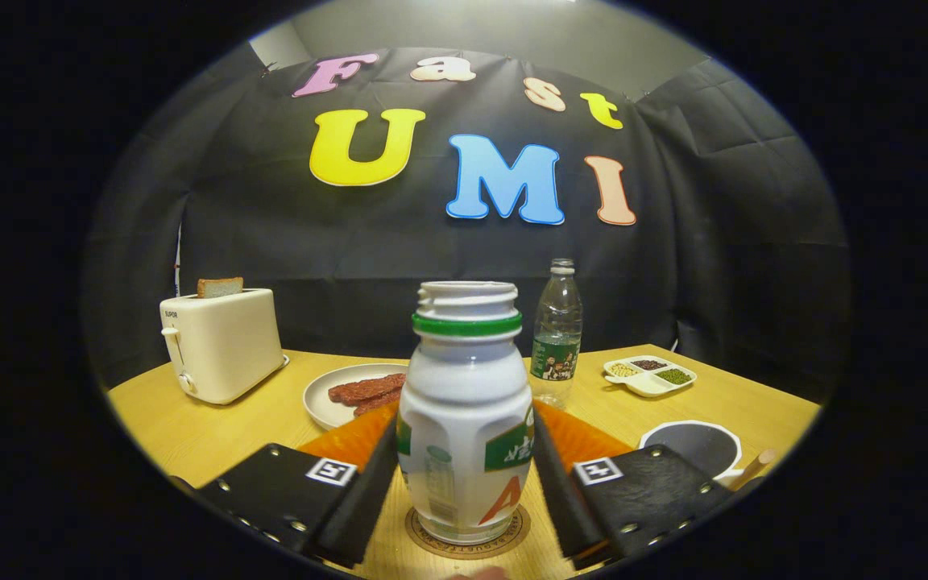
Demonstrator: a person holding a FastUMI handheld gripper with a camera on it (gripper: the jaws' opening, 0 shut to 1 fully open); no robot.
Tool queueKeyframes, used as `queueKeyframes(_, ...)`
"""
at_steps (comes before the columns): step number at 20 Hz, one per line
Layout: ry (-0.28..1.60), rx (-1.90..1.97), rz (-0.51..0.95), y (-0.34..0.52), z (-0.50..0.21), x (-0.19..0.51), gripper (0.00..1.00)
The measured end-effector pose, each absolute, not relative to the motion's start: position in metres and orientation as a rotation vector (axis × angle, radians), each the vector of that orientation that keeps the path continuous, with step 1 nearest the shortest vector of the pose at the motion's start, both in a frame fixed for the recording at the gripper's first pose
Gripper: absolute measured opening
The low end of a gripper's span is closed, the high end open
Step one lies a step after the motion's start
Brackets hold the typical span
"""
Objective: Take the bottle from table, then pour the juice into the cup, finally place the bottle on the coaster
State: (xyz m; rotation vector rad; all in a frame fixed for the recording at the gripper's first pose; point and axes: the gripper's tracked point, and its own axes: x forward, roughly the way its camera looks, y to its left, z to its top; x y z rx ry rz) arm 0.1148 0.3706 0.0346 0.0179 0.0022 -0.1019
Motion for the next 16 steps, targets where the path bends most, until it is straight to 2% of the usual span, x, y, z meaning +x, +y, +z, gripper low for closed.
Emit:
queueKeyframes(1,0.007,0.012,-0.099,0.371,0.034,0.114,0.99)
queueKeyframes(8,-0.007,0.010,-0.031,0.370,0.056,0.087,0.98)
queueKeyframes(12,-0.069,0.016,0.007,0.360,0.093,0.042,0.98)
queueKeyframes(16,-0.117,0.072,-0.017,0.335,0.129,0.014,0.98)
